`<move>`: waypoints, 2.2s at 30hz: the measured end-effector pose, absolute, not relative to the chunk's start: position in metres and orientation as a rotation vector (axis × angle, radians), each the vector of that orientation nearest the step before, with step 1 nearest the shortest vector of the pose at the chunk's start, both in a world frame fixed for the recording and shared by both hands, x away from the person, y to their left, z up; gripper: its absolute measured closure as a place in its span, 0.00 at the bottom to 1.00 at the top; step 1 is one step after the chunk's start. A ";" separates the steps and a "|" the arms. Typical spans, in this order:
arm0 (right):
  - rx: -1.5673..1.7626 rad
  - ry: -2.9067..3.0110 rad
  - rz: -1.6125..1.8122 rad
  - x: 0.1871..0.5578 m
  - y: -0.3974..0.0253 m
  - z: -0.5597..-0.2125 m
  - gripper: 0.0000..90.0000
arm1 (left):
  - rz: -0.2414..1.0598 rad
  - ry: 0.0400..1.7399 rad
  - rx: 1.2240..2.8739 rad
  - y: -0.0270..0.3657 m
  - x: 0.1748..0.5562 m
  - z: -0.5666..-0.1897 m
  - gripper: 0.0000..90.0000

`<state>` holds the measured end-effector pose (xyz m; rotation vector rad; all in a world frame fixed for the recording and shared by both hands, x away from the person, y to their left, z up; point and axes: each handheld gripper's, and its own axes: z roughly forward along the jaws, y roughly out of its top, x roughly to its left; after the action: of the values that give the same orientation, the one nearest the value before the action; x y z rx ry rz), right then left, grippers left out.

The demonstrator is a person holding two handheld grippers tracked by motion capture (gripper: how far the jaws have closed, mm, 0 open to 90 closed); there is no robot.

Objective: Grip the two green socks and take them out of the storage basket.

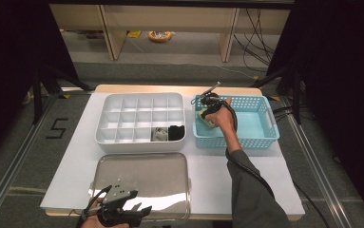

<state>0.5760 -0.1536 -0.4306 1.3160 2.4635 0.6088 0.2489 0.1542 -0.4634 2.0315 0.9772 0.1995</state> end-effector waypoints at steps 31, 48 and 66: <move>1.333 2.394 0.718 0.566 -0.174 -0.400 0.93 | 0.197 0.981 2.026 0.154 0.249 -0.461 0.30; 1.326 2.312 0.942 0.526 -0.206 -0.340 0.93 | 0.194 0.986 2.027 0.154 0.249 -0.462 0.30; 1.220 2.338 1.122 0.457 -0.235 -0.302 0.93 | 0.186 1.005 2.021 0.154 0.249 -0.463 0.30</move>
<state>0.4568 -0.2346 -0.3024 1.2203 2.3379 1.1224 0.2493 0.1544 -0.4634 2.0207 1.0052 0.1864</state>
